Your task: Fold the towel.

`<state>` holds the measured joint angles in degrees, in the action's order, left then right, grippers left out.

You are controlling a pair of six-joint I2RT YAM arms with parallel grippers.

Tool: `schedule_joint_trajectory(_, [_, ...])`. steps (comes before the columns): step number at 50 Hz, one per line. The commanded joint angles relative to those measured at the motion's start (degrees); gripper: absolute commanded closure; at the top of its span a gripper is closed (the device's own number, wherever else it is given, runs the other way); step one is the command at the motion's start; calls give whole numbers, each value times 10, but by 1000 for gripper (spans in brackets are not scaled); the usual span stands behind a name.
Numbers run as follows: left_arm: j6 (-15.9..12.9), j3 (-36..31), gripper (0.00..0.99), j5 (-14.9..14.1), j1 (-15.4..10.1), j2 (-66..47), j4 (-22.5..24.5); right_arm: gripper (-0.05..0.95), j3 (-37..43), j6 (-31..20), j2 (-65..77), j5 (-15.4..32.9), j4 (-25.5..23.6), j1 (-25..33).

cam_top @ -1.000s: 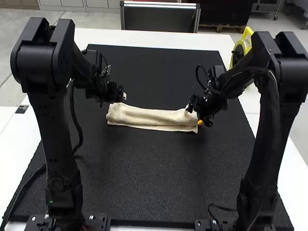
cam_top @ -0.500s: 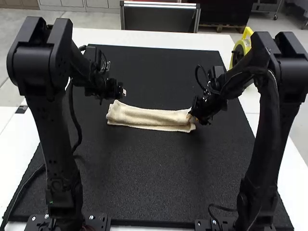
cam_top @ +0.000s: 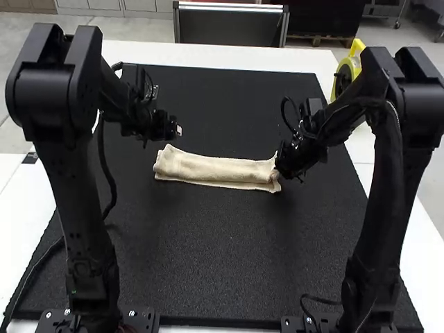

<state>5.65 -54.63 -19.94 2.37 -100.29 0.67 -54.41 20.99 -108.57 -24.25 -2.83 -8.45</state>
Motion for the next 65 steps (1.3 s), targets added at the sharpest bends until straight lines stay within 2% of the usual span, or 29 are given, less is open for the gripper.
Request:
schedule_joint_trajectory(1, [4, -11, 38, -11, 7, 25, -1, 921, -3, 2, 18, -8, 2, 9])
schedule_joint_trajectory(9, [4, -11, 38, -11, 6, 38, -6, 921, 1, -2, 26, -9, 1, 44])
schedule_joint_trajectory(17, [4, -11, 38, -11, 8, 59, -8, 921, 3, -8, 33, -10, -1, 54])
schedule_joint_trajectory(30, [5, -11, 38, -11, 23, 90, -22, 921, 2, -5, 54, 0, 0, 61])
schedule_joint_trajectory(48, [5, -4, 38, -11, 35, 134, -34, 921, 16, -7, 75, -1, -2, 115])
schedule_joint_trajectory(65, [7, 11, 38, -11, 47, 165, -38, 921, -4, 1, 83, -2, -11, 89])
